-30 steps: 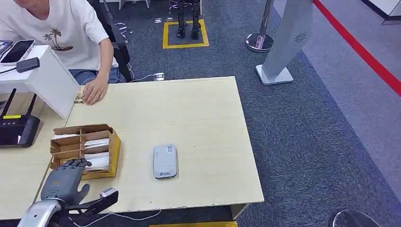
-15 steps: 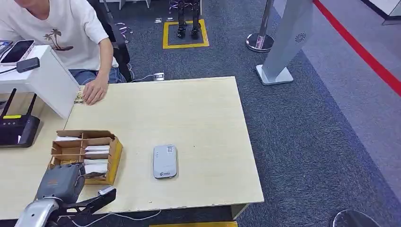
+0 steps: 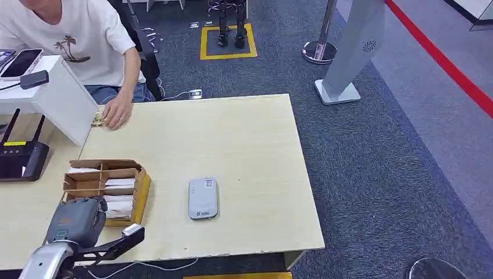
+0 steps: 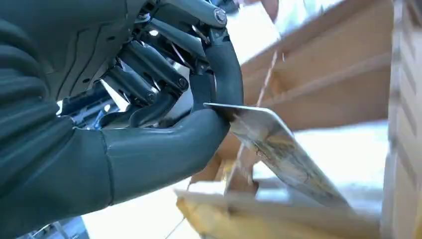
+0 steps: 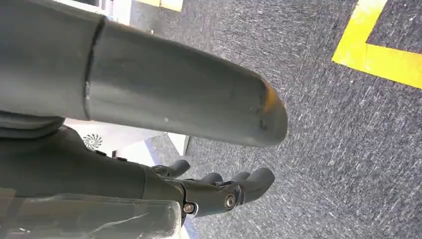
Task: Pass the card to the sensor for recognition and then transmit it.
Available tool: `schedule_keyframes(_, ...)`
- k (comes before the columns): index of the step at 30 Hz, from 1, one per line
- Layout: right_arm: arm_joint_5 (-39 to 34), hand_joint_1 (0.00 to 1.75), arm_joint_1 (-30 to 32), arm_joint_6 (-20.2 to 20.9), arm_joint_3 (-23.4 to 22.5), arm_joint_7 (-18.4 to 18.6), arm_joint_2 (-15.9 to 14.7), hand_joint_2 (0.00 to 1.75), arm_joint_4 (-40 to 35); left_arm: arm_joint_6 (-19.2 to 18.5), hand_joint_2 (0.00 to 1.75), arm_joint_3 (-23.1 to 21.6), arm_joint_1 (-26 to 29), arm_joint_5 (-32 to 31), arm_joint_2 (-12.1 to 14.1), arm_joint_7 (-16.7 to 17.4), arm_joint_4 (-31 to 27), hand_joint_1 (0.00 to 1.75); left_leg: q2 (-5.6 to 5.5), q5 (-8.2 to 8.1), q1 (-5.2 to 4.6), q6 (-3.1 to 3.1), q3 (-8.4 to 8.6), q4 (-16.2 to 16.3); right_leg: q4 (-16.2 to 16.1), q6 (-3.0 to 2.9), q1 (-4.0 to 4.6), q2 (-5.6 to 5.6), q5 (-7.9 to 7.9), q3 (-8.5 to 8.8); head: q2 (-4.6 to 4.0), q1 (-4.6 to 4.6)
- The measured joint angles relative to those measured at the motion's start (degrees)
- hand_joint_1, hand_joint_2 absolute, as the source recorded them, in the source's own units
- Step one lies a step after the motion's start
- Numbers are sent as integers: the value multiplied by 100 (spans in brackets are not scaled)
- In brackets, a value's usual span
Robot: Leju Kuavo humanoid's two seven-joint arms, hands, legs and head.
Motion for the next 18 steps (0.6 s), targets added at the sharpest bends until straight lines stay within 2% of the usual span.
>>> schedule_keyframes(3, 0, 0, -1, 0, -11, 0, 0, 0, 0, 168, 175, 0, -181, -54, -78, 0, 0, 175, 0, 0, 0, 0, 0, 0, 0, 0, 0, -1, 0, 2, 0, 0)
schedule_keyframes(18, 0, 0, 2, 0, -72, 0, 0, 0, 0, 268, 175, 0, -334, -70, -207, -52, 0, 175, 1, 0, 0, 0, 1, 0, 0, 0, 0, 0, 0, -1, 0, 0)
